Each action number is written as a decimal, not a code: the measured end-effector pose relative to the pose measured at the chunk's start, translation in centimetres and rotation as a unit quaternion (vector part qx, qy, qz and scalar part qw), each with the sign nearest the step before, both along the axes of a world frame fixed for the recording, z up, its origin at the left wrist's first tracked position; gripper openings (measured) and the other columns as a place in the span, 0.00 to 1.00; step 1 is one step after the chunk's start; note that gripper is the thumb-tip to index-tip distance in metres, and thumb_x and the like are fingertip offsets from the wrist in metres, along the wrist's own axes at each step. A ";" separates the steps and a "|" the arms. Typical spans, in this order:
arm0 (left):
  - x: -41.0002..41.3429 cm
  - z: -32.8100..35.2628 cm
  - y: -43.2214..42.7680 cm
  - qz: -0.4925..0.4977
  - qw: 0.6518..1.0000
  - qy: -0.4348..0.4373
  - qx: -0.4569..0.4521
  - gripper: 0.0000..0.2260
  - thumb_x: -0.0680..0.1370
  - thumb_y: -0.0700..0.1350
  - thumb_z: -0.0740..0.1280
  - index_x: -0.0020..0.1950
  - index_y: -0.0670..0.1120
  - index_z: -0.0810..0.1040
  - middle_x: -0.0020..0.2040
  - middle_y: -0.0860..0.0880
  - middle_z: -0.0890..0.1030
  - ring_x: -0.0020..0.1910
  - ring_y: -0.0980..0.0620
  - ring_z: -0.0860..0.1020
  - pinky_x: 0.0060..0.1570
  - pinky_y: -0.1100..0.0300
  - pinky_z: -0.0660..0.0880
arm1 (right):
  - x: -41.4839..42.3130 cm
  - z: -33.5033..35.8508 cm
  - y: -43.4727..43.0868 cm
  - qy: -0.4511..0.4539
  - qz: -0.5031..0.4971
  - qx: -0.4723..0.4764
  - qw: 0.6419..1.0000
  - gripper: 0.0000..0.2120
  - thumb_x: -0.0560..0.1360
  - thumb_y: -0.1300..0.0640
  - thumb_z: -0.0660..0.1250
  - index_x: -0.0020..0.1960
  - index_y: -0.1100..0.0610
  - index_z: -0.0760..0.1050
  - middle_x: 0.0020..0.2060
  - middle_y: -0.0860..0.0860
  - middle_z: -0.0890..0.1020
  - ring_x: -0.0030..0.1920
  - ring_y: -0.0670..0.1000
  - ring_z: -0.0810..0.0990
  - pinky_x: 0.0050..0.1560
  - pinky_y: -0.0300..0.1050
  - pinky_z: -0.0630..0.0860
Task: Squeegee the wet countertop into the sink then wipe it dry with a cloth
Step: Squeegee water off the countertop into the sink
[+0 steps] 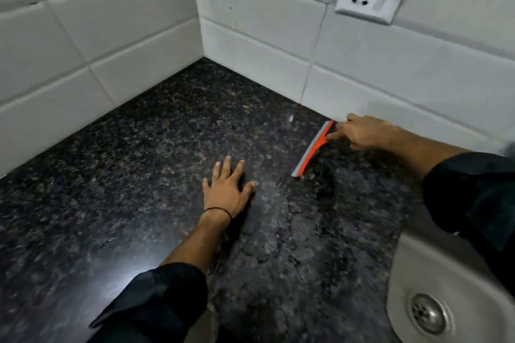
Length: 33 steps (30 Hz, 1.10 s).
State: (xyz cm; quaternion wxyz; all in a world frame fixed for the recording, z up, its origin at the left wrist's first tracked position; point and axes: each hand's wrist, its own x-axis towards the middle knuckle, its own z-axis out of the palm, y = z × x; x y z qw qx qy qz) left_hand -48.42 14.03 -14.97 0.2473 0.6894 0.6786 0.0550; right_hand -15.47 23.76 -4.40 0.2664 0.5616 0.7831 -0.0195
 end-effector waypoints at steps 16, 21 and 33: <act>4.0 -0.3 0.0 0.015 0.994 0.057 -0.091 0.30 0.81 0.65 0.50 0.80 0.60 0.44 0.81 0.53 0.40 0.80 0.44 0.41 0.73 0.33 0.46 | 8.8 4.8 -10.1 -0.031 -0.124 0.043 0.991 0.18 0.78 0.55 0.60 0.68 0.49 0.70 0.57 0.55 0.72 0.55 0.61 0.78 0.52 0.50 0.74; 3.0 0.5 0.8 -0.020 0.998 0.023 -0.055 0.24 0.83 0.55 0.54 0.78 0.52 0.58 0.81 0.47 0.54 0.78 0.39 0.55 0.72 0.37 0.60 | 1.1 3.9 -8.4 0.066 -0.001 0.053 0.996 0.31 0.75 0.63 0.61 0.74 0.41 0.66 0.60 0.51 0.74 0.58 0.57 0.71 0.46 0.46 0.66; -3.9 -1.0 -13.3 0.152 0.987 0.028 -0.032 0.27 0.81 0.59 0.55 0.79 0.56 0.53 0.81 0.52 0.48 0.80 0.46 0.46 0.73 0.35 0.46 | -17.0 -1.0 -7.9 0.142 0.094 0.058 0.984 0.29 0.79 0.67 0.56 0.72 0.42 0.69 0.62 0.54 0.74 0.57 0.60 0.78 0.43 0.53 0.69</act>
